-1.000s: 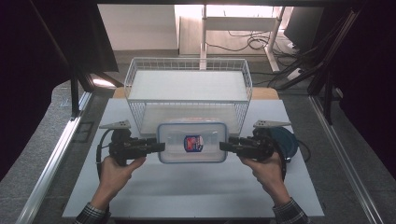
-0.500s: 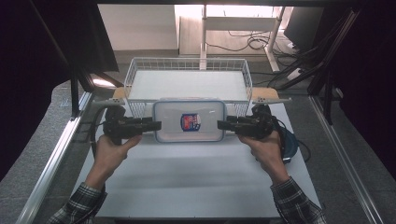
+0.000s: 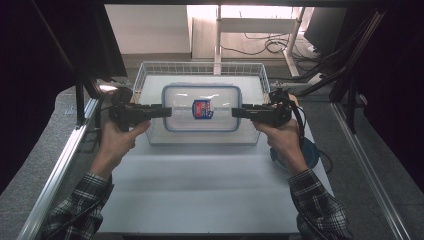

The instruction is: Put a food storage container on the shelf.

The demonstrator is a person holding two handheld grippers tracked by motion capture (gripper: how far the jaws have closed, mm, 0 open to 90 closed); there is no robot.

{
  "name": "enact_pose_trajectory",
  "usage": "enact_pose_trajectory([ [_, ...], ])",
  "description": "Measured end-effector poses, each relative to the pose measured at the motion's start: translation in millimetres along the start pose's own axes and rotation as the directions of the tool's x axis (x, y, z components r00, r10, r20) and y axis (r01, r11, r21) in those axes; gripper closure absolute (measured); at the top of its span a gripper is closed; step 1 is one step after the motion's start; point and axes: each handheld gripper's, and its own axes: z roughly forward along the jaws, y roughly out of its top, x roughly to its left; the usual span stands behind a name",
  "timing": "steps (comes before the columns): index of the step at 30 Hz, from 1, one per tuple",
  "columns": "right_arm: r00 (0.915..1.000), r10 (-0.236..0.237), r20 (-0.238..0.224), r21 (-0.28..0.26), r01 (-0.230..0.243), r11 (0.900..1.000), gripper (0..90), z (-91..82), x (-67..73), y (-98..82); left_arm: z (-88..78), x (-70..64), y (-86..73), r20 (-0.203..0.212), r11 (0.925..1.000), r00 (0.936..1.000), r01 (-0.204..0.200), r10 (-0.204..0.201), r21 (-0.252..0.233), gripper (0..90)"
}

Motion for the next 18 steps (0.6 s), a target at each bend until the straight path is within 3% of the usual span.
enact_pose_trajectory([
  [9, 0.9999, 0.015, 0.005, -0.014, -0.015, 1.0, 52.2, 5.2, -10.5, 23.0, 2.6, 13.4, 26.4, 0.004, 0.9999, 0.9999, 0.009, -0.009, -0.008, 55.6],
  [18, 0.9993, 0.034, 0.013, -0.02, -0.034, 0.999, 52.3, 14.8, -23.2, 42.6, 8.1, 31.1, 43.7, 0.009, 0.9987, 0.9989, 0.045, -0.045, -0.024, 55.5],
])
